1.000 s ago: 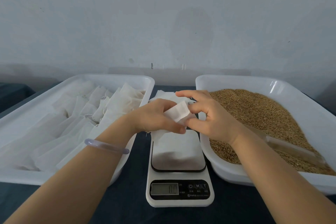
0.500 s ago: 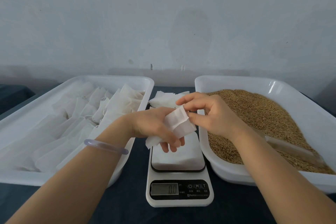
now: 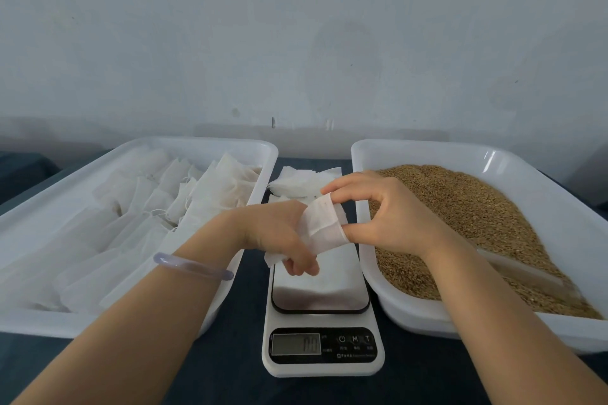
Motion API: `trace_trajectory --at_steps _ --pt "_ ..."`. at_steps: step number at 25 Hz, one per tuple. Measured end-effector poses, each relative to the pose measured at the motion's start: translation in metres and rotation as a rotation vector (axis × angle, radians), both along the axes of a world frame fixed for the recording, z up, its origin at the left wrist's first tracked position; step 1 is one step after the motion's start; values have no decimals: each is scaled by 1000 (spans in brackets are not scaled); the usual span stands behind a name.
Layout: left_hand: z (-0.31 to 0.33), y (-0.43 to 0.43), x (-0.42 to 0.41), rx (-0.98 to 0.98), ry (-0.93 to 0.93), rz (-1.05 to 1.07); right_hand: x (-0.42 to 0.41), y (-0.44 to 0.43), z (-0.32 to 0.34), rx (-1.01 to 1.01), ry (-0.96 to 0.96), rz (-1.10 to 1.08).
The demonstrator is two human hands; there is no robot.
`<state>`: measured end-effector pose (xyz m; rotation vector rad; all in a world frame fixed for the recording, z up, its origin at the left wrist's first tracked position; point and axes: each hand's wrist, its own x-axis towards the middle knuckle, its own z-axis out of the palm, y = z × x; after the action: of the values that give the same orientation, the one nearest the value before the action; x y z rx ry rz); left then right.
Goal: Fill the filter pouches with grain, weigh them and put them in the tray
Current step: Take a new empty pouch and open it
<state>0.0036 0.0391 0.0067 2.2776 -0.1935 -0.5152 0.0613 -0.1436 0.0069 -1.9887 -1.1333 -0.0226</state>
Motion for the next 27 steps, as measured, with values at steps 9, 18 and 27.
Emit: trace_trajectory --at_steps 9,18,27 --pt "0 -3 2 -142 -105 17 3 -23 20 63 104 11" --pt "4 -7 4 -307 -207 98 63 -157 -14 -939 320 -530" --pt "-2 -6 3 -261 -184 149 61 -138 -16 -732 -25 -482"
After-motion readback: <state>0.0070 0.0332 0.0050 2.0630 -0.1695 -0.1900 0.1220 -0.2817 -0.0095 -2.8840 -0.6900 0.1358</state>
